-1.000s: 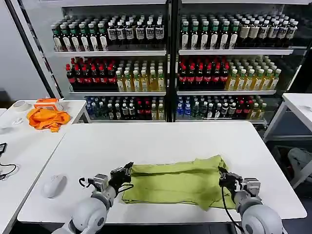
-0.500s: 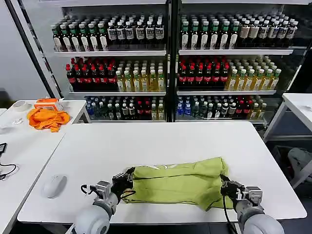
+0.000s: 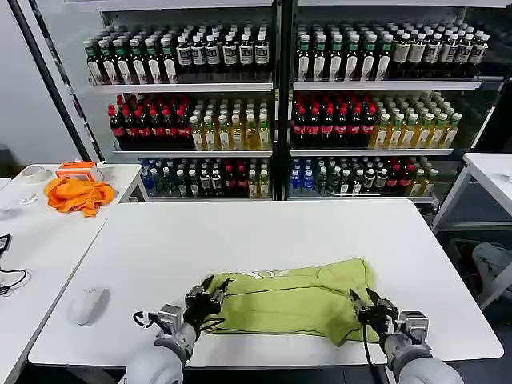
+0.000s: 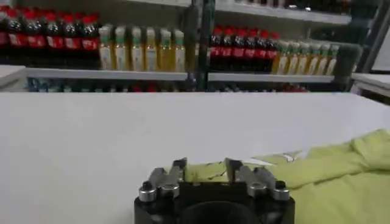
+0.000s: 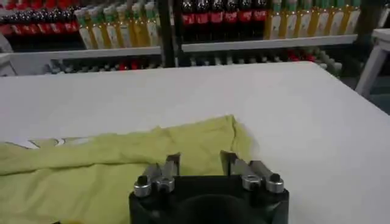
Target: Fold and organize the clothes.
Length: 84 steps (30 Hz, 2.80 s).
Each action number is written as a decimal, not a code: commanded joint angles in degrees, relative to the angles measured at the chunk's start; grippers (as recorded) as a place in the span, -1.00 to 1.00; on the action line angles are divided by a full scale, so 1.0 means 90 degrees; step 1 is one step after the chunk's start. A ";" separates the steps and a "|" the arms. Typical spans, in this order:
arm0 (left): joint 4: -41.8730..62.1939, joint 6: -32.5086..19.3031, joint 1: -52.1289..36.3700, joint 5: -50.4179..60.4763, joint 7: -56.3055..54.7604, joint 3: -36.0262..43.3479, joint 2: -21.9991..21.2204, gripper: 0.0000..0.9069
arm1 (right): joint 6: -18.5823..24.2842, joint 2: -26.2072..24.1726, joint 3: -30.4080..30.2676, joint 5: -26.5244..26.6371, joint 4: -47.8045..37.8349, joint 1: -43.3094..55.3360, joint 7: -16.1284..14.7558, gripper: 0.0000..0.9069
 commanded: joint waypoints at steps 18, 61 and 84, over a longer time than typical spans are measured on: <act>0.0584 -0.0844 0.0844 0.1201 -0.0562 -0.0148 -0.1457 1.00 | 0.0236 0.0328 0.0303 -0.0321 0.0287 -0.0720 -0.0040 1.00; 0.0032 -0.1438 0.0984 0.0056 -0.0740 -0.1208 -0.1385 -0.96 | 0.0265 0.0505 0.0439 -0.0355 0.0710 -0.1055 0.0067 1.00; -0.0936 -0.0864 0.0335 -0.2385 -0.0510 -0.1165 -0.0190 -0.96 | 0.0281 0.0515 0.0414 -0.0385 0.0692 -0.1102 0.0065 1.00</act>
